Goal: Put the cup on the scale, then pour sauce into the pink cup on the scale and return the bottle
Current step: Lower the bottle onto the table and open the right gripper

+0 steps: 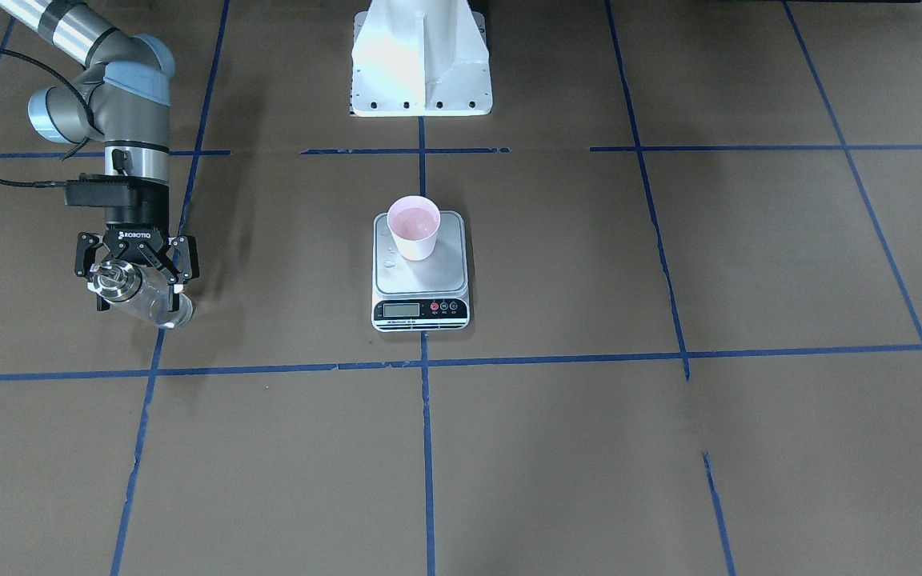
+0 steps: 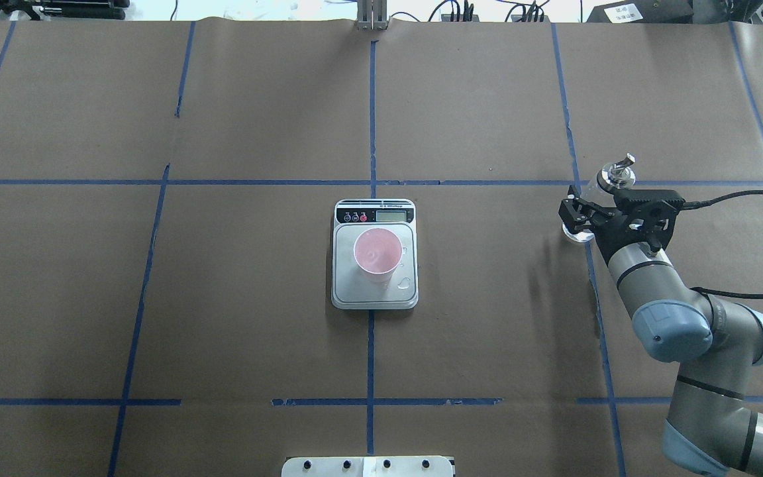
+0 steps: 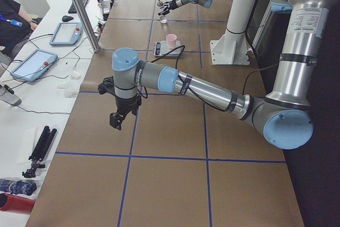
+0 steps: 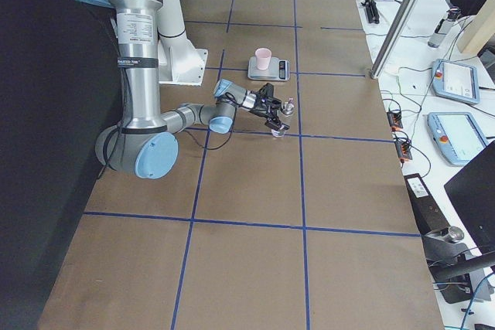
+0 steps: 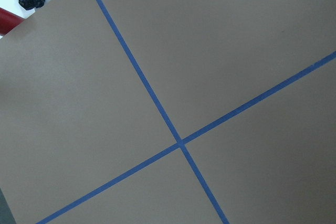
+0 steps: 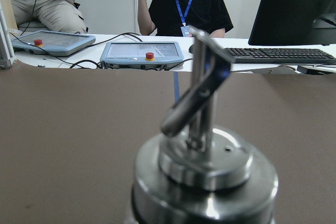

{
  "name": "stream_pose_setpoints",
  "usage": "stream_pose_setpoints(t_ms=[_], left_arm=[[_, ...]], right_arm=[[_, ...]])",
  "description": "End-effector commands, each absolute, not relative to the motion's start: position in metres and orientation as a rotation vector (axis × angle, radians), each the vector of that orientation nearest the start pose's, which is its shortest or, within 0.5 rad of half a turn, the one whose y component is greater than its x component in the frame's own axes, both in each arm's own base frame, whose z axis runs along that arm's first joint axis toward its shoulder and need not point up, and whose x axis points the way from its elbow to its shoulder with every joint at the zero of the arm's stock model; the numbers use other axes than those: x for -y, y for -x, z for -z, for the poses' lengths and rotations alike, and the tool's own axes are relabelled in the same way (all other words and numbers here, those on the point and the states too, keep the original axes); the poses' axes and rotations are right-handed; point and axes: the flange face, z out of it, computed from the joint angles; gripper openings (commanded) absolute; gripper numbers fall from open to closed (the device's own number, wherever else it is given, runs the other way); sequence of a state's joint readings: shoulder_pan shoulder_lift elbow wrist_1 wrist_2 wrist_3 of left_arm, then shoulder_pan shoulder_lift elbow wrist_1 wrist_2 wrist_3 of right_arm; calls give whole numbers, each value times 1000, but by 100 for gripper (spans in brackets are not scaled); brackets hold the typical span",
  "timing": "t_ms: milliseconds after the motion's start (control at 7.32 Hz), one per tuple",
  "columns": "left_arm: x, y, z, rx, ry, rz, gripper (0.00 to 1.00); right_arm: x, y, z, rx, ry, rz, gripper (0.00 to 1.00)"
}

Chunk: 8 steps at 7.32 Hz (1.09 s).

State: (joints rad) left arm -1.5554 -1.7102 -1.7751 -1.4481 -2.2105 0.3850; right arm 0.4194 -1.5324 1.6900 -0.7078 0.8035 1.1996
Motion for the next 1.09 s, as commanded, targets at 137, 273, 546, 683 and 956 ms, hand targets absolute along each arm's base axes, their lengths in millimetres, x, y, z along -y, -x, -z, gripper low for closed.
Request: stream_pose_setpoints(t_ms=[137, 273, 546, 683, 956], left_arm=[[544, 66, -507, -592, -330, -456, 100], [544, 66, -507, -592, -330, -456, 100], [544, 66, -508, -593, -328, -455, 100], [543, 66, -509, -593, -327, -455, 100], [543, 66, -511, -592, -324, -454, 100]], right_arm=[[364, 383, -474, 648, -1022, -400, 100], [337, 385, -478, 637, -1047, -374, 100], [302, 386, -490, 637, -1053, -337, 100], [284, 360, -479, 663, -1040, -313, 100], [270, 323, -447, 643, -1011, -269, 100]])
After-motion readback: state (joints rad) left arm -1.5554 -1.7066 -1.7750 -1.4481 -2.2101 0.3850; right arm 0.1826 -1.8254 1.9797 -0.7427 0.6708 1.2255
